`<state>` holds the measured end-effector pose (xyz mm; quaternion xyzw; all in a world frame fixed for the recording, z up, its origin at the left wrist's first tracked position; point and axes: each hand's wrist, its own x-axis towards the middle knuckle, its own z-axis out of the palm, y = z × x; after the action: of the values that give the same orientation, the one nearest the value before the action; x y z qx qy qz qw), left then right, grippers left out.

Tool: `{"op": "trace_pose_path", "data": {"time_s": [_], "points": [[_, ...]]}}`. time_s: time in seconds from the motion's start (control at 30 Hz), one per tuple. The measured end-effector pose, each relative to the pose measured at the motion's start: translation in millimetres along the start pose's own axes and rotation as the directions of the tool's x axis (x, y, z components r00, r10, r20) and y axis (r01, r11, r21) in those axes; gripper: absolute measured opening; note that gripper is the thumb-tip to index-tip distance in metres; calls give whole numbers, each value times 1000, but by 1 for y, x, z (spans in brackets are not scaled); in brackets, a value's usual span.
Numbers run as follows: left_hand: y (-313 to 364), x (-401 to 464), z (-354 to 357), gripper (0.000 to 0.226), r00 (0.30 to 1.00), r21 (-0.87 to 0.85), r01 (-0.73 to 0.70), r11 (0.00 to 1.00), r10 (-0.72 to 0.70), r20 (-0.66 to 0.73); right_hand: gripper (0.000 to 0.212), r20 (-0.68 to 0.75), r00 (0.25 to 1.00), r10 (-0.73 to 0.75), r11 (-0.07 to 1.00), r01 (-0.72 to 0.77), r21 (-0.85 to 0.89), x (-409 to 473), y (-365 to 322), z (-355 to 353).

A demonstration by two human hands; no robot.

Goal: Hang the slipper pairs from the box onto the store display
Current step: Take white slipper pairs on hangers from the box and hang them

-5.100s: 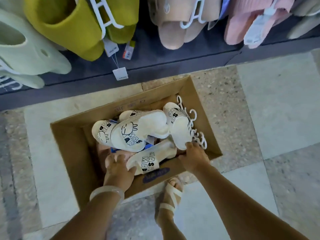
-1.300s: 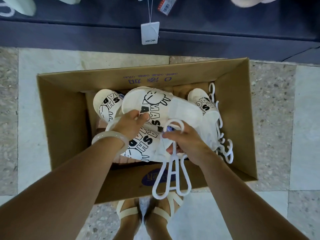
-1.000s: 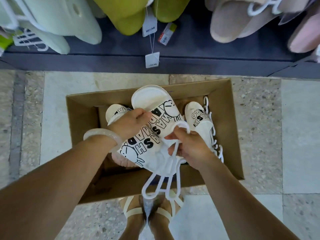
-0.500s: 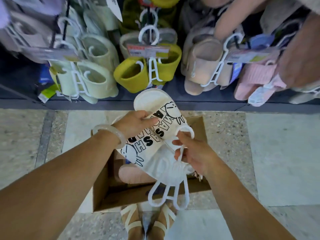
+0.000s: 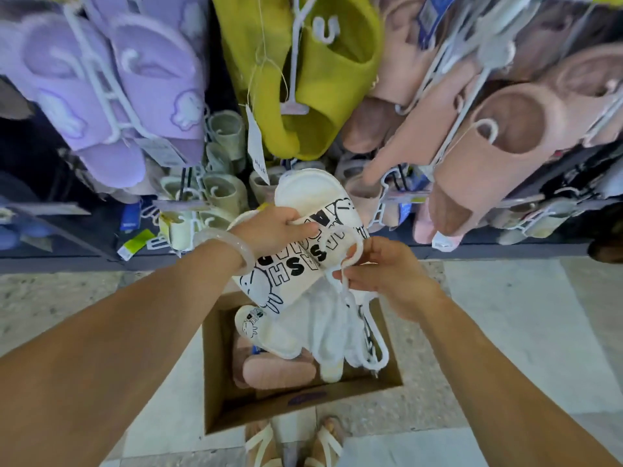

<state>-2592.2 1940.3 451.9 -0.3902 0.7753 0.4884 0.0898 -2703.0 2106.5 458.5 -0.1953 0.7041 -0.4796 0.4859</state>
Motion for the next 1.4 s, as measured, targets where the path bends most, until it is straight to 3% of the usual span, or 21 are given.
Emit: {"op": "trace_pose_path", "data": {"time_s": [0.27,0.47,0.67,0.8,0.83,0.9,1.0,1.13,1.2,1.23,1.33,1.4], "points": [[26,-32,-26,29,999,63,-44,997,44,4,27,-94,971,-222,971,210,-117,-23,-45,15],[44,-38,-25,40,999,21,-11,1000,10,31,23,-138,985,-106,993,111,27,-16,-65,15],[75,-38,-28,39,998,-18,1,1000,0,60,20,-86,964,-250,926,212,-312,-10,-95,0],[85,-45,-35,18,989,-220,-25,975,56,138,24,5,941,-338,870,314,-381,-9,-115,-7],[87,-48,-37,24,987,-266,-36,963,76,142,24,35,927,-373,848,356,-392,-8,-119,-7],[89,-49,-39,57,997,-225,-17,974,34,69,24,68,886,-459,791,442,-424,-8,-123,-6],[94,-51,-38,67,989,21,73,997,-70,-131,32,26,862,-507,700,428,-572,-9,-122,-9],[99,-57,-45,66,986,65,91,994,-81,-144,18,-213,868,-449,843,333,-422,-17,-108,-40],[101,-58,-50,60,982,61,99,993,-87,-169,16,-199,876,-440,845,328,-423,-21,-99,-57],[102,-59,-52,61,982,63,95,993,-83,-172,17,-118,895,-430,834,343,-432,-23,-97,-63],[106,-58,-53,65,986,82,89,993,-76,-146,72,231,945,-231,897,298,-327,-25,-98,-73],[108,-59,-53,65,988,124,94,988,-77,-132,103,327,926,-187,853,318,-413,-24,-104,-71]]}}
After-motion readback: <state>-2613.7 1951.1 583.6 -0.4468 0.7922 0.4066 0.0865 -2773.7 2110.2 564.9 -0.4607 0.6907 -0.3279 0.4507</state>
